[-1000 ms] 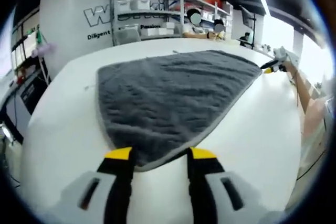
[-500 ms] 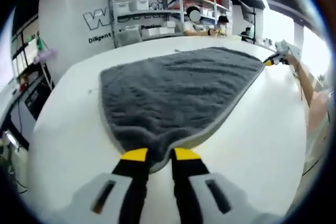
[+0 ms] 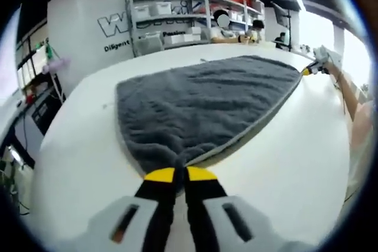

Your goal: Fold the towel on the table until its edges align and the towel forms a compact rectangular stack.

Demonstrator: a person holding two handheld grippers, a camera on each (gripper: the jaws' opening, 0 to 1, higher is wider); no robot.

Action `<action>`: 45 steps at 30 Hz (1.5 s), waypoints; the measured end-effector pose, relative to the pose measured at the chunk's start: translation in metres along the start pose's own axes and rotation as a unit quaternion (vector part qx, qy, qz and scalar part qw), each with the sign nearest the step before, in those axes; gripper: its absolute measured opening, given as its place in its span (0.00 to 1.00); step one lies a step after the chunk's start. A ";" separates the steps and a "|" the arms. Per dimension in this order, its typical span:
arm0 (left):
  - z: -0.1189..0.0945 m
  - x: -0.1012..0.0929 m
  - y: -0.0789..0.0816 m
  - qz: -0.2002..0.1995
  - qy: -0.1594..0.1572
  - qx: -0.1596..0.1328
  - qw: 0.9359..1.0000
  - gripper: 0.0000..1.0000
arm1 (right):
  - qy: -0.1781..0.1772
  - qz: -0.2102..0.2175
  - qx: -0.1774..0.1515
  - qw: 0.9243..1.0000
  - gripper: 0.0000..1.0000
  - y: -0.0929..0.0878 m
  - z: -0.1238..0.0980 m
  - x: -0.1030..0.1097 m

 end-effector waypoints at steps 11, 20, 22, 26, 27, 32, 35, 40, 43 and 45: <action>-0.002 0.003 -0.001 -0.018 -0.012 -0.004 1.000 0.05 | 0.004 0.015 0.010 1.000 0.03 0.000 -0.001 0.002; -0.010 0.001 -0.003 -0.007 -0.020 0.022 1.000 0.05 | 0.021 0.027 0.015 0.999 0.03 -0.005 -0.005 0.006; -0.013 0.001 -0.004 -0.008 -0.021 0.025 0.999 0.05 | 0.025 0.024 0.019 0.999 0.03 -0.005 -0.007 0.007; -0.017 0.001 -0.006 -0.013 -0.021 0.029 0.999 0.05 | 0.031 0.018 0.029 0.999 0.03 -0.007 -0.011 0.011; -0.018 0.000 -0.006 -0.014 -0.022 0.030 0.999 0.05 | 0.032 0.018 0.031 0.999 0.03 -0.007 -0.012 0.012; -0.024 -0.003 -0.008 -0.011 -0.025 0.037 0.999 0.05 | 0.035 0.009 0.043 0.998 0.03 -0.010 -0.019 0.015; -0.029 -0.005 -0.010 -0.009 -0.028 0.041 0.999 0.05 | 0.038 0.003 0.052 0.998 0.02 -0.013 -0.023 0.017; -0.037 -0.006 -0.010 -0.011 -0.030 0.037 0.999 0.05 | 0.039 -0.009 0.056 0.998 0.02 -0.015 -0.028 0.019; -0.040 -0.010 -0.012 -0.005 -0.032 0.044 0.998 0.05 | 0.038 -0.014 0.060 0.997 0.02 -0.016 -0.031 0.020; -0.043 -0.011 -0.012 -0.002 -0.033 0.047 0.998 0.05 | 0.038 -0.014 0.060 0.997 0.02 -0.016 -0.033 0.021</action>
Point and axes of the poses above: the point that each gripper's makers call its tool centre point, and the gripper's own axes: z roughly forward along the fingers, x roughly to its left, y roughly out of its top, the point moved 6 cm from there along -z, roughly backward along the fingers, and after that the axes turned 11 degrees about z, right-handed, at the moved point
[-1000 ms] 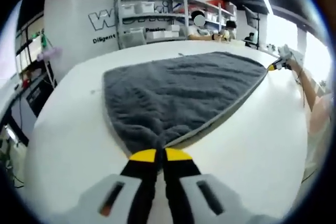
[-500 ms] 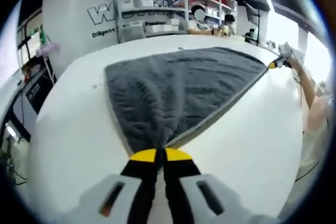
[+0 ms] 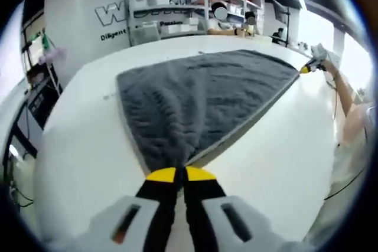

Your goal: Fold the towel on the table until its edges align and the towel forms a compact rectangular stack.

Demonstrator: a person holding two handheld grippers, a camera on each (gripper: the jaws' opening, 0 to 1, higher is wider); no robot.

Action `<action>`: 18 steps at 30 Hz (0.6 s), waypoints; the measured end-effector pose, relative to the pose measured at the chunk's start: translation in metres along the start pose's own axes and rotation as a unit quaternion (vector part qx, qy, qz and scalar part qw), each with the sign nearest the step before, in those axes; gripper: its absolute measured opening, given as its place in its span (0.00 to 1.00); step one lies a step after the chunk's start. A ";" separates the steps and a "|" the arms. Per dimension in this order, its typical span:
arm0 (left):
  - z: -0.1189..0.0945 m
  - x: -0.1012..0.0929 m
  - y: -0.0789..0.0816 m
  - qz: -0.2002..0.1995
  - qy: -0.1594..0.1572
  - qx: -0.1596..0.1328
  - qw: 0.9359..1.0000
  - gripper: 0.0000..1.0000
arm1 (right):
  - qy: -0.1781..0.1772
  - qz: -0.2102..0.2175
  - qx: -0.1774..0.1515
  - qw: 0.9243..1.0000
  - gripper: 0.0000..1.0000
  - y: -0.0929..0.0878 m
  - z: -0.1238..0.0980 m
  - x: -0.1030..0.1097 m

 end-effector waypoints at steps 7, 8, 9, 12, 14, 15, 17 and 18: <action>-0.013 -0.006 -0.002 0.006 -0.003 0.004 1.000 0.05 | 0.003 -0.007 0.005 1.000 0.02 -0.005 -0.010 0.006; -0.014 -0.007 -0.002 0.009 -0.004 0.007 1.000 0.05 | 0.003 -0.008 0.005 1.000 0.02 -0.005 -0.011 0.007; -0.016 -0.010 -0.002 0.011 -0.005 0.009 1.000 0.05 | 0.003 -0.009 0.006 1.000 0.02 -0.006 -0.013 0.007; -0.020 -0.014 -0.004 0.017 -0.007 0.015 1.000 0.05 | 0.004 -0.010 0.010 1.000 0.02 -0.010 -0.017 0.009; -0.023 -0.014 -0.004 0.019 -0.008 0.017 1.000 0.05 | 0.006 -0.011 0.013 1.000 0.02 -0.012 -0.019 0.010; -0.024 -0.015 -0.004 0.019 -0.008 0.017 1.000 0.05 | 0.007 -0.012 0.014 1.000 0.02 -0.013 -0.021 0.010; -0.026 -0.015 -0.005 0.019 -0.009 0.017 1.000 0.05 | 0.009 -0.012 0.016 1.000 0.02 -0.014 -0.023 0.011; -0.026 -0.015 -0.005 0.019 -0.010 0.017 1.000 0.05 | 0.010 -0.013 0.016 1.000 0.02 -0.014 -0.025 0.012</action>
Point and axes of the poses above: the point that each gripper's makers call its tool centre point, and the gripper's own axes: z roughly forward along the fingers, x roughly to its left, y roughly out of its top, the point moved 6 cm from there along -z, roughly backward along the fingers, and after that the axes turned 11 degrees about z, right-handed, at the moved point
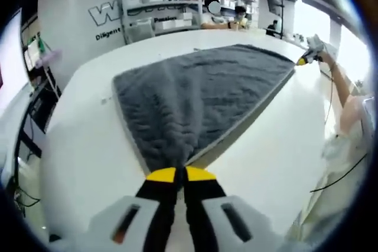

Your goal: Fold the towel on the table until its edges align and the towel forms a compact rectangular stack.

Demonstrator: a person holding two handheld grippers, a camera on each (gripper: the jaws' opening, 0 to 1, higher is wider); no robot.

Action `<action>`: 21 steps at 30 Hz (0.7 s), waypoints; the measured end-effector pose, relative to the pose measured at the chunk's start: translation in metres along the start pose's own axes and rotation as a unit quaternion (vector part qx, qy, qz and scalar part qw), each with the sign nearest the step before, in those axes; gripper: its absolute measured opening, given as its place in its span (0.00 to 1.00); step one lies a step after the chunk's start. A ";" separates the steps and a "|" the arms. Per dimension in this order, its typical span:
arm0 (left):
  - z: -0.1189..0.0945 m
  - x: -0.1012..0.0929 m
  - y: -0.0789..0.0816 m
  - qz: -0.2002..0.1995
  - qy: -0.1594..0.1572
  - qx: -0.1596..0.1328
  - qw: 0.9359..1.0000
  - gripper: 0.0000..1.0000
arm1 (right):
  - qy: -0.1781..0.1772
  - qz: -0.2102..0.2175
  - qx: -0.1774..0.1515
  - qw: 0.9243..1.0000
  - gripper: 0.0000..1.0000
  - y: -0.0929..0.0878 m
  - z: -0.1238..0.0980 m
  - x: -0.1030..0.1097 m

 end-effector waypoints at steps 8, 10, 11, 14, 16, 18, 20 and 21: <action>-0.008 -0.013 -0.005 0.007 -0.009 0.016 1.000 0.05 | 0.003 -0.008 0.013 1.000 0.02 -0.007 -0.008 0.001; -0.010 -0.016 -0.006 0.011 -0.010 0.020 1.000 0.05 | 0.003 -0.009 0.016 1.000 0.02 -0.009 -0.011 0.003; -0.011 -0.017 -0.006 0.012 -0.010 0.023 1.000 0.05 | 0.003 -0.010 0.017 1.000 0.02 -0.010 -0.012 0.004; -0.015 -0.021 -0.007 0.019 -0.012 0.029 0.999 0.05 | 0.002 -0.014 0.020 1.000 0.02 -0.014 -0.015 0.005; -0.018 -0.023 -0.007 0.022 -0.013 0.030 0.999 0.05 | 0.003 -0.014 0.024 1.000 0.02 -0.017 -0.017 0.006; -0.021 -0.024 -0.006 0.024 -0.013 0.030 0.999 0.05 | 0.003 -0.015 0.026 1.000 0.02 -0.018 -0.019 0.006; -0.023 -0.025 -0.006 0.025 -0.013 0.030 0.999 0.05 | 0.004 -0.014 0.029 0.999 0.02 -0.018 -0.021 0.007; -0.023 -0.026 -0.006 0.026 -0.013 0.031 0.999 0.05 | 0.004 -0.016 0.031 0.999 0.02 -0.018 -0.023 0.008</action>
Point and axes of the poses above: the point that each gripper's makers call its tool centre point, and the gripper's own axes: z roughly forward along the fingers, x roughly to its left, y roughly out of its top, the point moved 6 cm from there along -z, roughly backward along the fingers, and after that the axes turned 11 degrees about z, right-handed, at the moved point
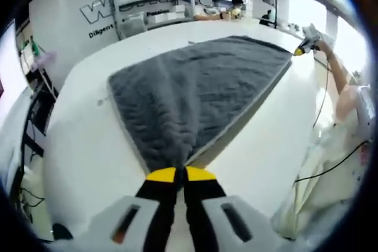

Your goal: Fold the towel on the table until its edges align and the towel forms a compact rectangular stack.

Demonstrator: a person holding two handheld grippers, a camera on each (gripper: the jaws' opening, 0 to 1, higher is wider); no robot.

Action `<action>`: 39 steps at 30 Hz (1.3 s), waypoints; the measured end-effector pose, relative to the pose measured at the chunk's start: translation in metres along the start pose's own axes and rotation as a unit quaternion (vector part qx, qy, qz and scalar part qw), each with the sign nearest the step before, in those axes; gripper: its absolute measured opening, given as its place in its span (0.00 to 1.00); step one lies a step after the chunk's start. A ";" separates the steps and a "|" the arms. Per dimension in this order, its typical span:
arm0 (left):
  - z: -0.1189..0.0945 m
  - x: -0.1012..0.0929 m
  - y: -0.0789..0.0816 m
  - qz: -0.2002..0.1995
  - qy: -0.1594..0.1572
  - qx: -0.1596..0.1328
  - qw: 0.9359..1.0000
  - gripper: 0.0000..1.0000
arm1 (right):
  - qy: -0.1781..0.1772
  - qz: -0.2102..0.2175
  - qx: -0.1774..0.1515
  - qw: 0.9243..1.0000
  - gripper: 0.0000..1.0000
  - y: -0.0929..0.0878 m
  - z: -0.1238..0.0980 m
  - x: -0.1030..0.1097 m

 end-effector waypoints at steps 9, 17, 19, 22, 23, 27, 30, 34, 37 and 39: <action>-0.006 -0.005 -0.004 0.003 -0.015 0.012 1.000 0.05 | 0.004 -0.012 0.013 1.000 0.02 -0.002 -0.008 0.004; -0.014 -0.008 -0.001 0.010 -0.022 0.013 1.000 0.05 | 0.008 -0.014 0.007 1.000 0.02 -0.003 -0.014 0.003; -0.015 -0.008 0.000 0.011 -0.023 0.012 1.000 0.05 | 0.006 -0.015 0.005 1.000 0.02 -0.001 -0.016 0.003; -0.018 -0.005 0.005 0.011 -0.018 0.007 1.000 0.05 | 0.003 -0.020 0.002 1.000 0.02 0.003 -0.017 0.004; -0.019 -0.004 0.007 0.011 -0.016 0.005 1.000 0.05 | 0.002 -0.021 0.000 1.000 0.02 0.005 -0.018 0.004; -0.021 0.000 0.013 0.011 -0.009 -0.001 1.000 0.05 | -0.004 -0.023 -0.009 1.000 0.02 0.013 -0.018 0.002; -0.021 0.003 0.017 0.012 -0.006 -0.002 1.000 0.05 | -0.005 -0.023 -0.012 1.000 0.02 0.016 -0.017 0.000; -0.020 0.005 0.019 0.014 -0.004 0.000 1.000 0.05 | -0.004 -0.021 -0.017 1.000 0.02 0.019 -0.014 -0.003; -0.018 0.007 0.020 0.014 -0.002 0.002 1.000 0.05 | -0.004 -0.020 -0.020 1.000 0.02 0.022 -0.012 -0.005; -0.017 0.008 0.022 0.015 -0.001 0.001 1.000 0.05 | -0.004 -0.022 -0.022 1.000 0.02 0.023 -0.012 -0.006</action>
Point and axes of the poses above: the point that each gripper's makers call its tool centre point, and the gripper's own axes: z roughly forward along the fingers, x roughly to its left, y roughly out of its top, the point moved 6 cm from there along -z, roughly backward along the fingers, and after that the axes turned 11 degrees about z, right-handed, at the moved point
